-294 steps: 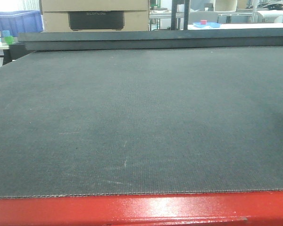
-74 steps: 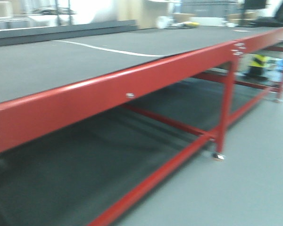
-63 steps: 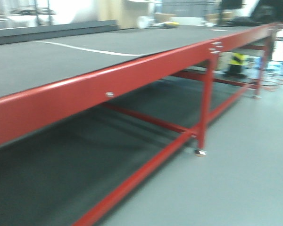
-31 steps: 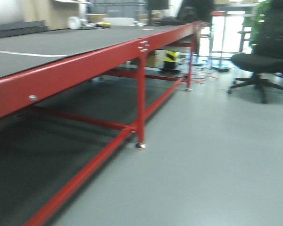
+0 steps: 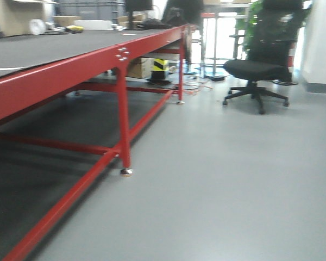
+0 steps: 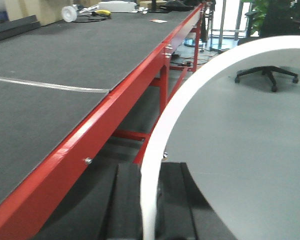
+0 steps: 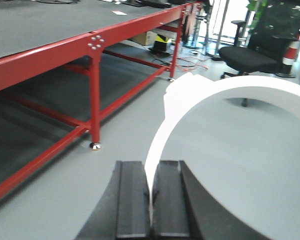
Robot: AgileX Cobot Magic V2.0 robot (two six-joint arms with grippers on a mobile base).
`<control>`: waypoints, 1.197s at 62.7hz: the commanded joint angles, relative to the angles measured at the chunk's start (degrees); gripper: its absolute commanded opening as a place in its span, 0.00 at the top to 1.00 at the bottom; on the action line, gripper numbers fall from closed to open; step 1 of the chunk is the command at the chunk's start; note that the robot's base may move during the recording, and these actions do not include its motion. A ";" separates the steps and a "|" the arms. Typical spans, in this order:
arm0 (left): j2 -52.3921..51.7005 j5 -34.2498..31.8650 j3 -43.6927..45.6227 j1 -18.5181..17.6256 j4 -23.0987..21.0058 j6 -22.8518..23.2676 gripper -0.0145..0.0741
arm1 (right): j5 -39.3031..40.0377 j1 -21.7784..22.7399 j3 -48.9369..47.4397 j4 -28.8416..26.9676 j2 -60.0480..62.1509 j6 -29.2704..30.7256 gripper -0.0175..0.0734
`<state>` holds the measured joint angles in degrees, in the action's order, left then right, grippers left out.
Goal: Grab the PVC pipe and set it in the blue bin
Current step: 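Drive the base away from the table while holding both pipe pieces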
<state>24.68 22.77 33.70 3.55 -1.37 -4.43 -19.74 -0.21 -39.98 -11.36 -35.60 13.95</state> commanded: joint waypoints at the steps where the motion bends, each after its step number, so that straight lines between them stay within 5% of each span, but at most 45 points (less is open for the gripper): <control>1: -0.31 -1.57 0.05 -0.21 -0.30 0.16 0.96 | 2.30 0.24 0.13 0.49 0.28 0.03 0.98; 75: -0.31 -1.57 0.05 -0.21 -0.30 0.16 0.96 | 2.18 0.24 0.13 0.49 0.28 0.03 0.98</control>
<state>24.68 22.77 33.70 3.55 -1.37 -4.43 -19.65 -0.21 -39.98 -11.36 -35.60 13.95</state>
